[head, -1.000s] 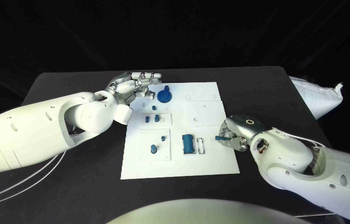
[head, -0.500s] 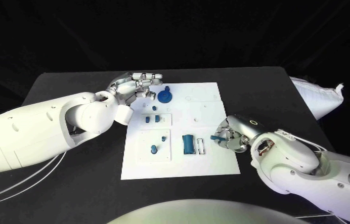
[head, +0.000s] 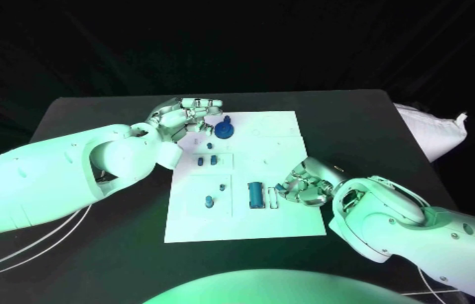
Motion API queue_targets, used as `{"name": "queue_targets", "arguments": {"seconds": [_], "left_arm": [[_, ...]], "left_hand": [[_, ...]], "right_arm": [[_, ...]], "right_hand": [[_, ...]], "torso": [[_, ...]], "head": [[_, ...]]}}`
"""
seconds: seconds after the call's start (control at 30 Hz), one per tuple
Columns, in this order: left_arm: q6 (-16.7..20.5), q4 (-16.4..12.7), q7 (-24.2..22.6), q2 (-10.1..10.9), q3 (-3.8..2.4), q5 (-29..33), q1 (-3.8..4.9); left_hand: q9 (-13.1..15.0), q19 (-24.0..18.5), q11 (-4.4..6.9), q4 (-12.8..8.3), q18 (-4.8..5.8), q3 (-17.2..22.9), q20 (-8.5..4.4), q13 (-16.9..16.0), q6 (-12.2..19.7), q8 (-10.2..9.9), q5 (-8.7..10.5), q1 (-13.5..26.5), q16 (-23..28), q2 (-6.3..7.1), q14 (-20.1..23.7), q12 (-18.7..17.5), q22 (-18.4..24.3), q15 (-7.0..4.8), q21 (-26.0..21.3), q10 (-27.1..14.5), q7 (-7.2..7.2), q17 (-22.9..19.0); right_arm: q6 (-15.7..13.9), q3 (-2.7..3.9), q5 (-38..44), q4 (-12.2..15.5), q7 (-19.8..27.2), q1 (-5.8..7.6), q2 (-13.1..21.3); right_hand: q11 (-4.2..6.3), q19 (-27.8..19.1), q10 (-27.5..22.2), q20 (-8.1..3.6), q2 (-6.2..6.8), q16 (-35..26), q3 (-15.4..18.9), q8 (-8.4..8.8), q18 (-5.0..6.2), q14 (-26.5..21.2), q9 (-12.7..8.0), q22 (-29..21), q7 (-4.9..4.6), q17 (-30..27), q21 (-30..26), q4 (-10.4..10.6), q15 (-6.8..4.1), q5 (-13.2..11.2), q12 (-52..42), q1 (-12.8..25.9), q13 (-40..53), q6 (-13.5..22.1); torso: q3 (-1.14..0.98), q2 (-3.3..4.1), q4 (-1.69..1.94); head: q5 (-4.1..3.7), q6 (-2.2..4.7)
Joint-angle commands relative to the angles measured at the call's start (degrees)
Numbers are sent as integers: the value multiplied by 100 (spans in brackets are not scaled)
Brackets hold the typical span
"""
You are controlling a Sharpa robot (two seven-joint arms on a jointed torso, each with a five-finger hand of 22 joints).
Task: Assemble the parts on the task board
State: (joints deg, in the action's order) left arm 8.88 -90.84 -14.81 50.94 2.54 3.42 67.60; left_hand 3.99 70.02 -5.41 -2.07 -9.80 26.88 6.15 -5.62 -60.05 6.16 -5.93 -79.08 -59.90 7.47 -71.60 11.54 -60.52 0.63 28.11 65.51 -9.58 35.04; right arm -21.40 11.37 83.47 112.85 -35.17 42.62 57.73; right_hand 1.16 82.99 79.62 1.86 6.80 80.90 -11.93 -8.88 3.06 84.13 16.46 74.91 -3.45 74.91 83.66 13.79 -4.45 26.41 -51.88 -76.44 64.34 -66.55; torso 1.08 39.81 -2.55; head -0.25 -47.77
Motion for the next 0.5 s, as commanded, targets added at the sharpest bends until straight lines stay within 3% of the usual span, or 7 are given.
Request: {"name": "queue_targets", "arguments": {"seconds": [0.03, 0.5], "left_arm": [[-114, -23, -12, -13, -3, -23, 1], [-114, -39, -4, -14, -3, -32, 1]], "left_hand": [[-9, -34, -14, -24, -60, 0, 9, -3, 33, 36, -22, -62, 14, 4, 41, 28, 9, -2, -32, -42, -22, -6], [-9, -37, -16, -31, -61, 2, 9, -2, 37, 37, -24, -68, 16, -2, 47, 34, 9, -2, -34, -50, -24, -14]], "right_arm": [[195, -15, -385, -45, -35, -12, -65], [400, -40, -333, -231, -59, -18, -243]], "right_hand": [[-11, 48, 59, -11, 7, 37, 15, -25, -39, 357, 20, 450, 4, 237, 32, 43, -23, 18, -55, 98, 40, -45], [17, 70, 164, -30, -12, 69, 106, -70, -46, 367, 83, 482, 41, 287, 50, 116, -46, -35, -307, 321, 228, -122]], "torso": [[-4, 3, 1], [-5, 2, -3]], "head": [[10, -3], [20, -13]]}}
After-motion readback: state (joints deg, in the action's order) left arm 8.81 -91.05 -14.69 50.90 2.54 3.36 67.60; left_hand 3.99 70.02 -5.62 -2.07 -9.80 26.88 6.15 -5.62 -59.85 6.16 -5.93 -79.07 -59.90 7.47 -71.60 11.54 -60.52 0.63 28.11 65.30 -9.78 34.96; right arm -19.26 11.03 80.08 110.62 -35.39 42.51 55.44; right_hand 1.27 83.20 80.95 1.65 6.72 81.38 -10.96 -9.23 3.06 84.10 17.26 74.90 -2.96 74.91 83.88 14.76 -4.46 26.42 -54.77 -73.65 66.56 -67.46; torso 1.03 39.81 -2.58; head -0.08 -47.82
